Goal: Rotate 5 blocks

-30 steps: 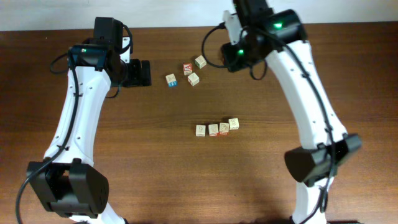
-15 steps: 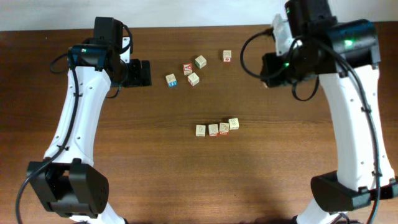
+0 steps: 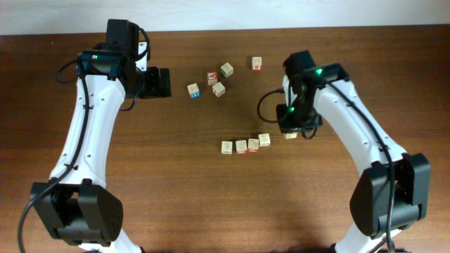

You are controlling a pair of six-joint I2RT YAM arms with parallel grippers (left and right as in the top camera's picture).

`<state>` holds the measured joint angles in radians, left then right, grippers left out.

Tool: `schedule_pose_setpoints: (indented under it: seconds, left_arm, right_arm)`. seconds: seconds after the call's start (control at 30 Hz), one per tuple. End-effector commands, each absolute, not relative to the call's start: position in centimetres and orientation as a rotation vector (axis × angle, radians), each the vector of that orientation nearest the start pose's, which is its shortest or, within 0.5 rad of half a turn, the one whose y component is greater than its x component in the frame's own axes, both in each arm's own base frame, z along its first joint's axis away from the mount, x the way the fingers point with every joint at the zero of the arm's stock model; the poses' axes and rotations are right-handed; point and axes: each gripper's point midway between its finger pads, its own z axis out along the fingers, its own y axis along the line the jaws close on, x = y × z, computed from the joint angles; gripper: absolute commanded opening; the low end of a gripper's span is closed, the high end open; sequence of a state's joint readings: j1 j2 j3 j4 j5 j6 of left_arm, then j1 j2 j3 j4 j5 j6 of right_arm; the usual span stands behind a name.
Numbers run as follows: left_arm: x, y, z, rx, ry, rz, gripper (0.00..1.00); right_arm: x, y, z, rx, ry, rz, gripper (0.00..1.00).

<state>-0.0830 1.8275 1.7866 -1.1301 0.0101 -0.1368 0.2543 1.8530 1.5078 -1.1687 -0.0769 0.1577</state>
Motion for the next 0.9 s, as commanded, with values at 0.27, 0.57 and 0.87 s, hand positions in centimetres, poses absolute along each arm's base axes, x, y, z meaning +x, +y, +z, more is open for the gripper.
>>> schedule_pose_setpoints:
  seconds: [0.27, 0.57, 0.87]
  left_arm:
    - [43.2, -3.6, 19.8, -0.091, 2.726, -0.07, 0.99]
    - [43.2, -3.6, 19.8, -0.091, 2.726, -0.07, 0.99]
    - [43.2, -3.6, 19.8, -0.091, 2.725, -0.071, 0.99]
  right_arm:
    - [34.1, 10.7, 1.7, -0.093, 3.009, 0.2, 0.2]
    - [34.8, 10.9, 0.1, -0.098, 2.937, 0.22, 0.21]
    - [34.9, 11.6, 0.3, -0.105, 2.93, 0.277, 0.32]
